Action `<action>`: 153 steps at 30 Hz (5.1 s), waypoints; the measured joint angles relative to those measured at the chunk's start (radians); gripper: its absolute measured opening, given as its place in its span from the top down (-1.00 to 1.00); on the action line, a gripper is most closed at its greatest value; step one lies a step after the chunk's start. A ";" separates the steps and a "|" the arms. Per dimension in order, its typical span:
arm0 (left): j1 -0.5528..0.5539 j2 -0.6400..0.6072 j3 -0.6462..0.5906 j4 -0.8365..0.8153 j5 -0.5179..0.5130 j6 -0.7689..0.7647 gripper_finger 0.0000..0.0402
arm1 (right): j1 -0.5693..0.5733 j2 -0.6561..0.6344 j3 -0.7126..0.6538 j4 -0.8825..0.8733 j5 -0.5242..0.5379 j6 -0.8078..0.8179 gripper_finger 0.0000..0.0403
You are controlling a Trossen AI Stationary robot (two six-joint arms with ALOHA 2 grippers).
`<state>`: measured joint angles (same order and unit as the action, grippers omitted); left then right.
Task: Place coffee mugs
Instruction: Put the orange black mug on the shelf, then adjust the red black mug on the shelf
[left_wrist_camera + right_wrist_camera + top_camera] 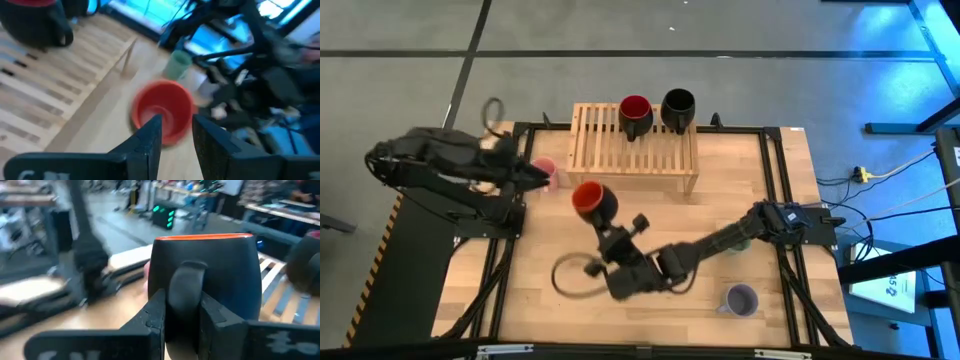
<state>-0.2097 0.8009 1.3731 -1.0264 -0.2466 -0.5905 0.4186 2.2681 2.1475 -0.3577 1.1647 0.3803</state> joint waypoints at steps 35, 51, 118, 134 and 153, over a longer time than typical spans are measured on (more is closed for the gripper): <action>-0.003 -0.174 -0.002 -0.006 0.005 0.183 0.49 | -0.429 0.156 0.002 0.651 -0.140 -0.310 0.78; -0.003 -0.174 -0.003 -0.004 -0.010 0.184 0.49 | -0.526 0.156 0.002 0.648 -0.235 -0.299 0.78; -0.003 -0.173 -0.003 0.028 -0.010 0.183 0.49 | -0.399 0.085 0.160 0.515 -0.239 -0.361 -0.10; -0.003 -0.173 -0.003 -0.043 0.006 0.183 0.49 | -0.316 -0.161 0.124 -0.662 -0.210 0.434 -0.10; -0.003 -0.173 -0.003 -0.035 -0.006 0.183 0.49 | -0.382 -0.096 -0.313 0.015 0.050 0.294 -0.10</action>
<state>-0.2123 0.6277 1.3701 -1.0615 -0.2531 -0.4076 0.0369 2.1723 1.8347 -0.3431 1.2145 0.6739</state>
